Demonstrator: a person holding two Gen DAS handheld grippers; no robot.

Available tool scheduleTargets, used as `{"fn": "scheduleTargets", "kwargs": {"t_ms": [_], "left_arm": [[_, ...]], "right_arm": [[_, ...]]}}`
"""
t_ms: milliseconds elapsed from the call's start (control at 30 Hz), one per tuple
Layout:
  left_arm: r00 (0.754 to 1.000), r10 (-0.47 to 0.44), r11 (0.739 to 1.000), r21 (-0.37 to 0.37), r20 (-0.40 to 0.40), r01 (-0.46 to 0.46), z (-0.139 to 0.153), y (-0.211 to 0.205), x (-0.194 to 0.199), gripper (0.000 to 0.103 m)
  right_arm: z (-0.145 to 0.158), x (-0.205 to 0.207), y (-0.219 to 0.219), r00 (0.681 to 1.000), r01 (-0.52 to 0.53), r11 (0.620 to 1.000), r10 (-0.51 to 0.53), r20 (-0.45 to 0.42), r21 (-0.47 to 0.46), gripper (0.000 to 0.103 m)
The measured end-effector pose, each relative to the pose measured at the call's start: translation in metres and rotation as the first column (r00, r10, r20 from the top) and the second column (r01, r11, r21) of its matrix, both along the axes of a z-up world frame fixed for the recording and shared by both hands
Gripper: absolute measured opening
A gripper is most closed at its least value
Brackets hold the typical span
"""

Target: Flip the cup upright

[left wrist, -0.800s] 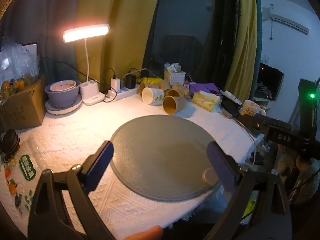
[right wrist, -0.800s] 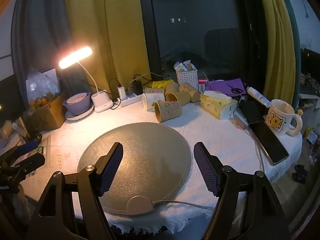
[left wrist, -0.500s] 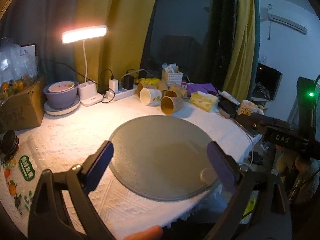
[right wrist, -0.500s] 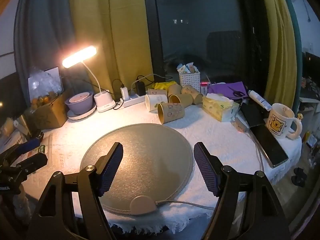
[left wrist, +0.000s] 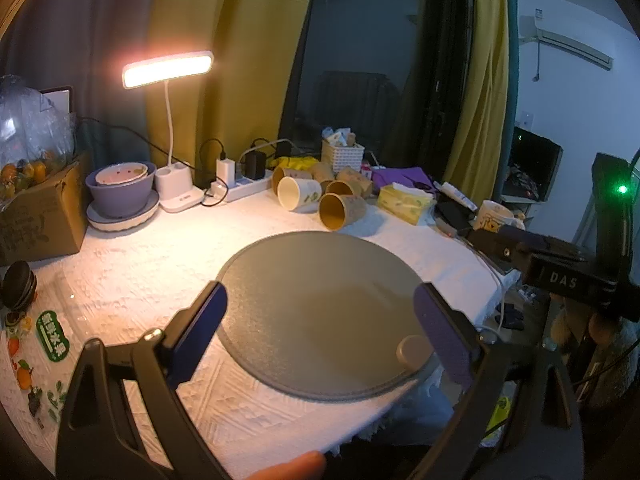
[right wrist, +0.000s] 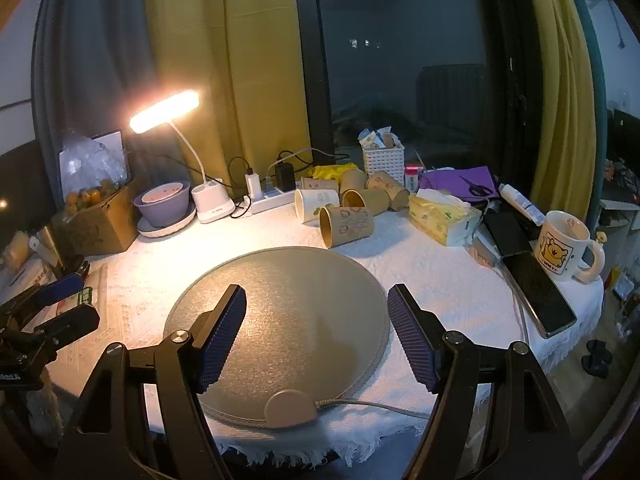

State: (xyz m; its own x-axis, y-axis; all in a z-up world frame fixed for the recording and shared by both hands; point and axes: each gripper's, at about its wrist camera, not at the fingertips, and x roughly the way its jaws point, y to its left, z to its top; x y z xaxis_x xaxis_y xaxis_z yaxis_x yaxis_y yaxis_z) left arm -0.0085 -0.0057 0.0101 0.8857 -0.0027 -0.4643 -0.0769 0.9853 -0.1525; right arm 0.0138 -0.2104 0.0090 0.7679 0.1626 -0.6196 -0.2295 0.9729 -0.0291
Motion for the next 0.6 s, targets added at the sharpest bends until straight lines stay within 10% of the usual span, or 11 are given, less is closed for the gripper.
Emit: {"fn": "scheduleTargets", "kwargs": {"t_ms": [600], "left_arm": [[1.0, -0.006, 1.0, -0.004, 0.003, 0.006, 0.0072, -0.0017, -0.0006, 0.095]], "right_arm": [[0.0013, -0.0024, 0.0072, 1.0, -0.005, 1.0, 0.005, 0.002, -0.007, 0.076]]}}
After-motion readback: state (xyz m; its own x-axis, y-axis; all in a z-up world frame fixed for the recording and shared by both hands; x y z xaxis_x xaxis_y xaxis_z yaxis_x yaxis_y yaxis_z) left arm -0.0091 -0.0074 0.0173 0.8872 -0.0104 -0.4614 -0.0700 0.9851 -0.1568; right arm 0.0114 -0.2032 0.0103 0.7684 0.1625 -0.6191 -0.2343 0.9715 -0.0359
